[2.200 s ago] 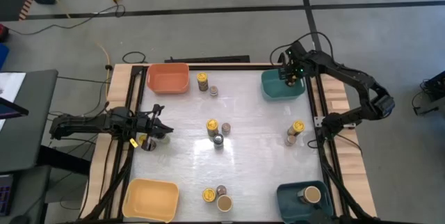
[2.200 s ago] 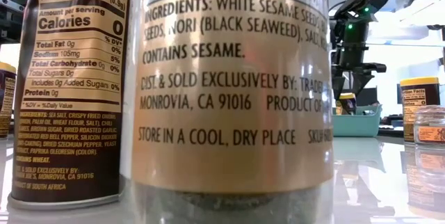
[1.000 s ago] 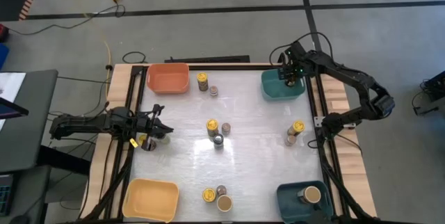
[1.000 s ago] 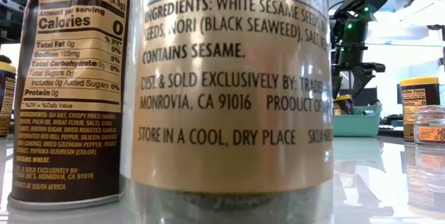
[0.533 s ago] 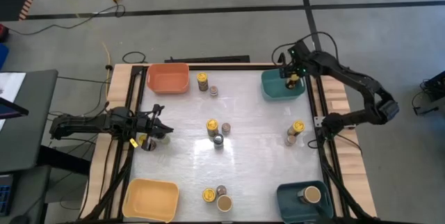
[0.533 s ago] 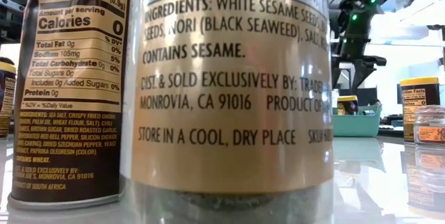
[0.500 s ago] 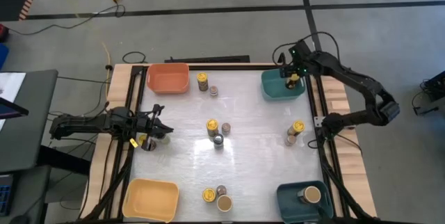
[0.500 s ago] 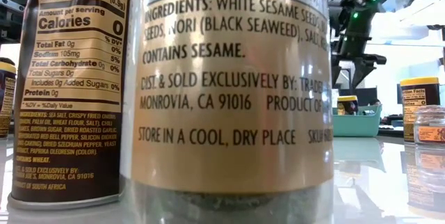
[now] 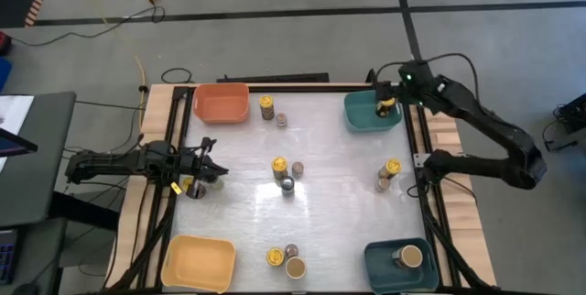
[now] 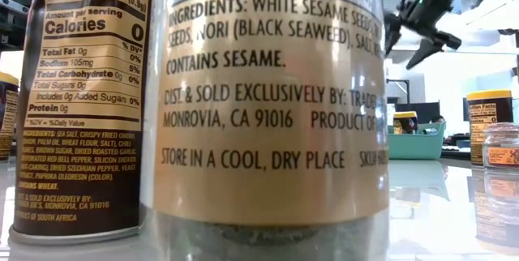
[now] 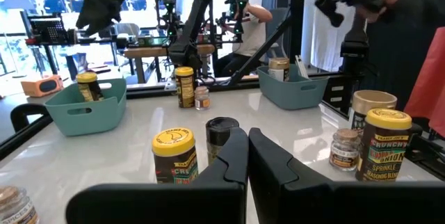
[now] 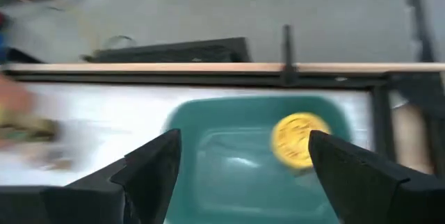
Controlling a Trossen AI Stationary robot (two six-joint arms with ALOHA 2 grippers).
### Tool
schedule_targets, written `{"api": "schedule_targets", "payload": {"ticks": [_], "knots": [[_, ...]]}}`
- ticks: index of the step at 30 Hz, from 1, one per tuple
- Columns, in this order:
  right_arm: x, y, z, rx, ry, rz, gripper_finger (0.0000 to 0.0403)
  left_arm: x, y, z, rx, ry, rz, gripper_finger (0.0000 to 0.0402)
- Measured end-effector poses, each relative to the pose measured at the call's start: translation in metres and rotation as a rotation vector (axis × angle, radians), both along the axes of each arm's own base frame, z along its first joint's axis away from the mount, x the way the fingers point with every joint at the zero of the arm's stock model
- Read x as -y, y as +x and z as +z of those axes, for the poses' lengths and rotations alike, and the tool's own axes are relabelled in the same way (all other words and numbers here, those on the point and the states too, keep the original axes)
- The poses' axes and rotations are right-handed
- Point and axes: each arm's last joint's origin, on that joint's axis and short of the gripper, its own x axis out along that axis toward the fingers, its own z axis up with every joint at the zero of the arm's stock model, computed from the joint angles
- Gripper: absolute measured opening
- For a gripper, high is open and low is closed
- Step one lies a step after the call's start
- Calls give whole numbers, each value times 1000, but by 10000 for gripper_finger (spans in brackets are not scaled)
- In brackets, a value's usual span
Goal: Sort spices by type
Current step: Put the top gold seasoning bottle into the bottom teal dark blue bin
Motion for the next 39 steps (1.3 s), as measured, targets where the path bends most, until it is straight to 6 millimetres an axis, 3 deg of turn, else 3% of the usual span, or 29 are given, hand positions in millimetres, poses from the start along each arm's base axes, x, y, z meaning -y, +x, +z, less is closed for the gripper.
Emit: {"api": "schedule_targets", "payload": {"ticks": [6, 11, 22, 30, 39], "knots": [[-36, 21, 9, 186, 39, 112, 342, 0, 0, 0, 0, 0, 0, 0], [-74, 59, 12, 274, -12, 297, 342, 0, 0, 0, 0, 0, 0, 0], [-146, 103, -22, 112, 46, 592, 342, 0, 0, 0, -8, -85, -3, 0], [-167, 120, -46, 73, 144, 563, 342, 0, 0, 1, -16, -148, -5, 0], [-175, 129, -60, 29, 167, 556, 342, -1, 0, 2, -9, -220, 13, 0]]}}
